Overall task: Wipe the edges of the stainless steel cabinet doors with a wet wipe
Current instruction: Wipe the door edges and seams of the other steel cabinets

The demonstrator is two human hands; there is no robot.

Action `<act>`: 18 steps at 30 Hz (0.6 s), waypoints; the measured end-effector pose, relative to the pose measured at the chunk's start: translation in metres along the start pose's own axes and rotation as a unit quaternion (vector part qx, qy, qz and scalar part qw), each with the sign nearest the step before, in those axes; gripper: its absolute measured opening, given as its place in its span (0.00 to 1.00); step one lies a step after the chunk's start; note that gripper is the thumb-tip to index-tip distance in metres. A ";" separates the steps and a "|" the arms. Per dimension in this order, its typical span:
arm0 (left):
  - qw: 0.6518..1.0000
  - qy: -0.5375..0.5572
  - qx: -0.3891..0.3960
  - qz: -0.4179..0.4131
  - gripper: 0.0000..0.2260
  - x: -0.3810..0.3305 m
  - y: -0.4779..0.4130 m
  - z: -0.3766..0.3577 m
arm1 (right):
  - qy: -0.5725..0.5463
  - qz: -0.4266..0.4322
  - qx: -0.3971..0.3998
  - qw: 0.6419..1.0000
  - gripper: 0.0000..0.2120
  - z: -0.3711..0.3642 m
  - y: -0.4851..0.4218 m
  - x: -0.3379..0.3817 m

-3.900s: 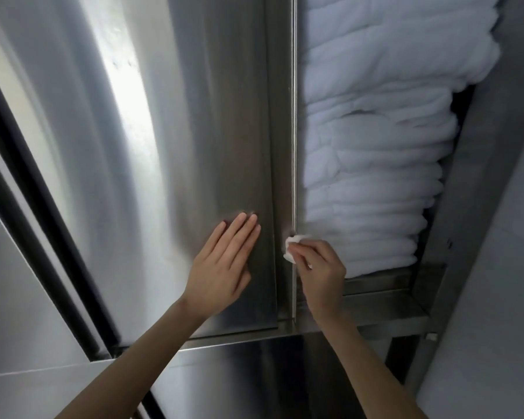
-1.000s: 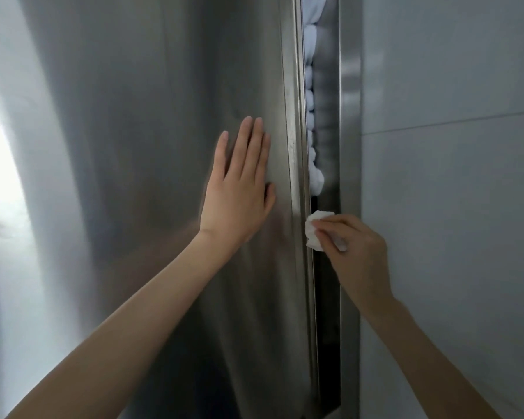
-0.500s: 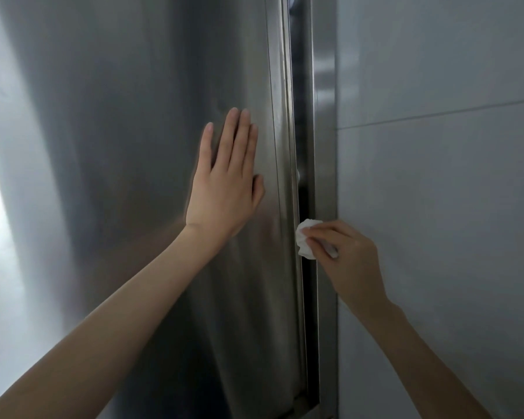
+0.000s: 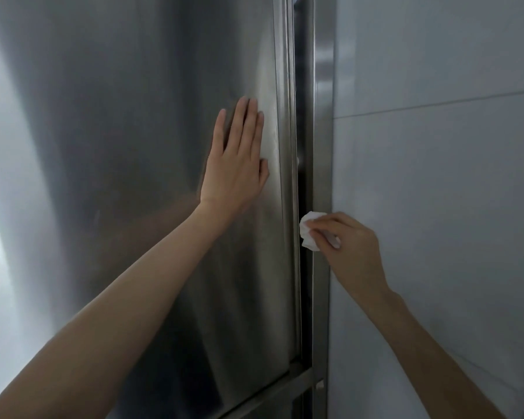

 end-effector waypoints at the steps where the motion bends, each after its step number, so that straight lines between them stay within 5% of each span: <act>1: 1.000 0.021 0.005 -0.001 0.28 0.001 0.000 0.000 | 0.005 0.003 0.000 1.000 0.07 0.004 0.004 0.003; 10: 0.982 0.145 0.092 -0.077 0.26 -0.031 0.117 -0.003 | 0.016 -0.020 0.048 0.998 0.07 0.014 0.054 0.013; 18: 0.963 0.159 0.217 -0.027 0.27 -0.033 0.254 0.013 | -0.038 -0.007 0.117 0.992 0.07 -0.010 0.101 0.026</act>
Point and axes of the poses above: each hand's wrist, its own y-axis away from the middle knuckle, its own z-axis out of the back of the hand, x = y × z, the point moved 8 cm from there along -y, towards the middle knuckle, and after that the axes turned 3 degrees about -y, right-handed, at the moved point
